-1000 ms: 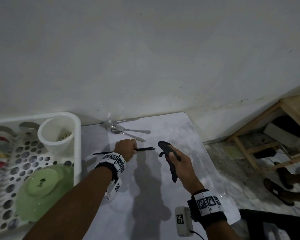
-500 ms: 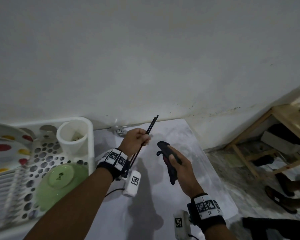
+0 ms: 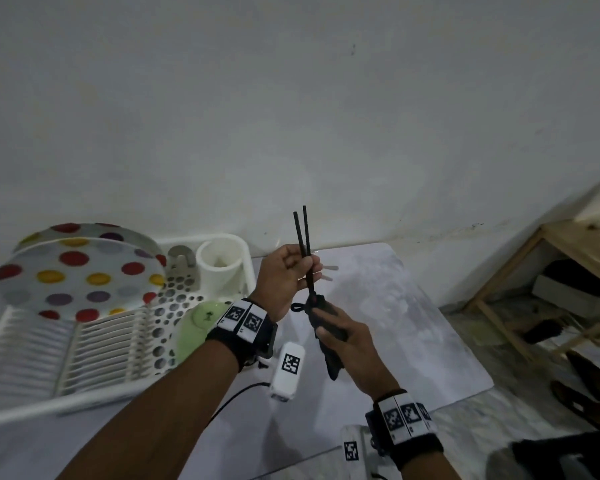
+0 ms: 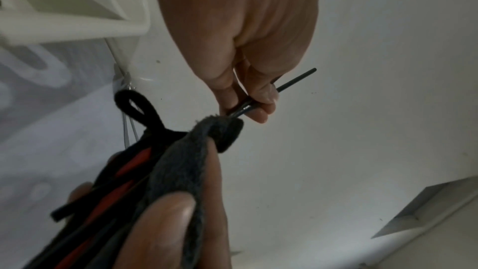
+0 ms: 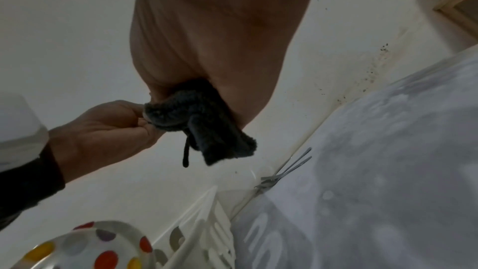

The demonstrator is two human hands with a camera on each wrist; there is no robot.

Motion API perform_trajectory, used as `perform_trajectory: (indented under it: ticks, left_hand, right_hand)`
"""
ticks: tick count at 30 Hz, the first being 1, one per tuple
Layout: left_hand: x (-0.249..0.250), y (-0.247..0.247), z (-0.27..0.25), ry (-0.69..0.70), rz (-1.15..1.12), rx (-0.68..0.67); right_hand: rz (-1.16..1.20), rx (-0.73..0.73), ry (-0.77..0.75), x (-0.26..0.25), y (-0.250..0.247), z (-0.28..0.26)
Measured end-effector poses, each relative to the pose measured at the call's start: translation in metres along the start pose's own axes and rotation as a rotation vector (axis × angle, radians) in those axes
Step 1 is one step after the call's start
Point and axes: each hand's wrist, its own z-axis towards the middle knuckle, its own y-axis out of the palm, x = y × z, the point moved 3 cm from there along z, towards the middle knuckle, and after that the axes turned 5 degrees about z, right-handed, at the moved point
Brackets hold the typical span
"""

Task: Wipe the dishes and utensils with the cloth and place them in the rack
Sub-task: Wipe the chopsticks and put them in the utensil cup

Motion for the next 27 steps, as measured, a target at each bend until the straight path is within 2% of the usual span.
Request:
perform_trajectory:
  ticks: [7,12,15,22,24,27]
  left_hand:
    - [0.012,-0.018,-0.04,-0.002,0.125,-0.076]
    - [0.023,-0.027,-0.048,0.006,0.133,-0.066]
    - [0.021,-0.027,-0.054,-0.038,0.198,-0.093]
    - [0.008,-0.043,-0.052,-0.039,0.624,-0.082]
    - [0.006,-0.049,-0.052,-0.003,0.692,-0.036]
    - [0.0,-0.06,-0.075,0.091,0.68,0.159]
  right_hand:
    - [-0.022,0.057,-0.043,0.002,0.046,-0.023]
    - [0.036,0.098,-0.04,-0.004,0.055,-0.023]
    - [0.081,0.117,-0.069,-0.013,0.056,-0.019]
    - [0.071,0.138,-0.01,-0.015,0.058,-0.016]
    - [0.084,0.142,0.0,-0.015,0.058,-0.013]
    - [0.147,0.192,-0.001,-0.024,0.051,-0.006]
